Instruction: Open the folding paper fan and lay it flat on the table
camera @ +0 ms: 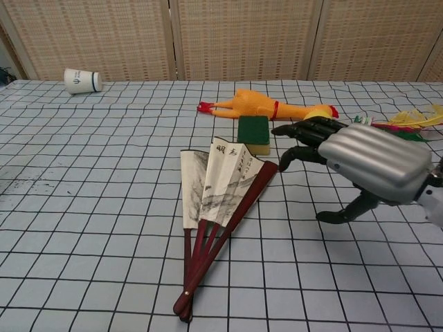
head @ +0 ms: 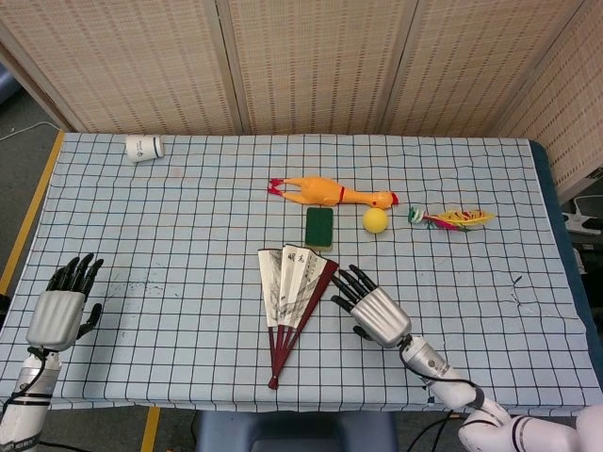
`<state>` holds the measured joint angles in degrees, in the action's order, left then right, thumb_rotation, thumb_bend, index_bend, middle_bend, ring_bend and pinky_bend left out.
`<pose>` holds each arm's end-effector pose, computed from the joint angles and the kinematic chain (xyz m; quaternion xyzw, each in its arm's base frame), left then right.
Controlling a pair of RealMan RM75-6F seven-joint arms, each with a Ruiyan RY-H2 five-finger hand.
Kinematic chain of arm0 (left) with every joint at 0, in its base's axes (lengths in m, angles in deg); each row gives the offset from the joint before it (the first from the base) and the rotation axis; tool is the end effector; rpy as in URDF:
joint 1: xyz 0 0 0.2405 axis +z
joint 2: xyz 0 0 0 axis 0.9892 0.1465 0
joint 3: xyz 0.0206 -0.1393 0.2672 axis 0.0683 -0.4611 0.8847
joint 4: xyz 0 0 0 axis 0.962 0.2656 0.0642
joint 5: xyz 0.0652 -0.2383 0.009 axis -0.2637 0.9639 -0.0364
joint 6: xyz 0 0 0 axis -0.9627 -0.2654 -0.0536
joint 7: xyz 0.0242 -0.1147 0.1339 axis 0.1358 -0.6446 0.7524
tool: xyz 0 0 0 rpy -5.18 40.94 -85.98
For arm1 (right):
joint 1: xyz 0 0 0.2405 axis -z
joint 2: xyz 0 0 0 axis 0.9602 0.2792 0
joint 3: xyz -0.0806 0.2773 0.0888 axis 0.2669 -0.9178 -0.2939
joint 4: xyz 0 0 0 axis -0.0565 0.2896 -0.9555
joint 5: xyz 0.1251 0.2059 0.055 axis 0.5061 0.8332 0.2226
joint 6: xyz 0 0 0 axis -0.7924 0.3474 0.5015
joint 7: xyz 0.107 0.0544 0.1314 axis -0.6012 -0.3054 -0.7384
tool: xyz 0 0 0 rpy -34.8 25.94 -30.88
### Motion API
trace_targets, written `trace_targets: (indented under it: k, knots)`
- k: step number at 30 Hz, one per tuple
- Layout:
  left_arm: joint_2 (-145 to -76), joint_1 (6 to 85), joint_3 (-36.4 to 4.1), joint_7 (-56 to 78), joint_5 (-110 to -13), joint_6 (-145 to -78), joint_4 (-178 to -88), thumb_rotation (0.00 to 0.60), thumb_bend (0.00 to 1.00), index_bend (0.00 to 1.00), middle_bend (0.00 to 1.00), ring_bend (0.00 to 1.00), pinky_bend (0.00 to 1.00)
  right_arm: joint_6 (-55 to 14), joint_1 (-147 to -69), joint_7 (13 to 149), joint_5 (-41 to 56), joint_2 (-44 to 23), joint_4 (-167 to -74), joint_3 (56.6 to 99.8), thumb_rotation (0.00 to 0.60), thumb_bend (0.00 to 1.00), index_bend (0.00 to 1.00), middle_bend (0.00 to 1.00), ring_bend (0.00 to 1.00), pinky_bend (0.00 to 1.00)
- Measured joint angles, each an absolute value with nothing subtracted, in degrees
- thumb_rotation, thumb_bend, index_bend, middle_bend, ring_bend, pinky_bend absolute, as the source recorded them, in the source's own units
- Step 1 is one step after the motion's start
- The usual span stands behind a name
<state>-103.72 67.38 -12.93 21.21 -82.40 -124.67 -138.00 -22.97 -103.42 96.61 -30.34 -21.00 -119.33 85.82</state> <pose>-0.3766 0.2968 0.0857 -0.6511 -0.3126 -0.3292 0.6082 -0.2108 -0.3210 -0.0890 0.8081 -0.1956 0.4136 0.3711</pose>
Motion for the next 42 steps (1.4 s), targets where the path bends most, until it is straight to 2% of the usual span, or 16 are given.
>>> trace_targets:
  k: [10, 21, 38, 40, 42]
  knots:
    - [-103.7, 66.9, -13.7, 21.1, -80.7, -123.6, -137.4, 0.600, 0.45, 0.00, 0.00, 0.00, 0.15, -17.4, -108.8, 98.4, -28.4, -27.9, -111.5, 84.2, 0.600, 0.11, 0.30, 0.00, 0.00, 0.00]
    - [-103.7, 66.5, -14.0, 20.5, -79.5, -122.6, -136.6, 0.600, 0.45, 0.00, 0.00, 0.00, 0.15, -17.9, -110.8, 94.8, -27.3, -33.6, -103.0, 84.8, 0.600, 0.17, 0.39, 0.00, 0.00, 0.00]
    - [-103.4, 66.4, -14.6, 20.2, -78.1, -122.3, -136.3, 0.600, 0.45, 0.00, 0.00, 0.00, 0.15, -18.2, -114.5, 90.9, -25.9, -40.6, -93.8, 85.0, 0.600, 0.18, 0.40, 0.00, 0.00, 0.00]
    - [-103.5, 66.4, -14.5, 20.3, -78.0, -122.3, -136.2, 0.600, 0.45, 0.00, 0.00, 0.00, 0.15, -18.2, -115.0, 90.4, -25.8, -41.4, -92.8, 84.9, 0.600, 0.20, 0.41, 0.00, 0.00, 0.00]
    - [-103.5, 66.4, -14.5, 20.3, -77.9, -122.2, -136.1, 0.600, 0.44, 0.00, 0.00, 0.00, 0.15, -18.2, -115.4, 89.8, -25.7, -42.2, -91.7, 84.9, 0.600, 0.27, 0.45, 0.00, 0.00, 0.00]
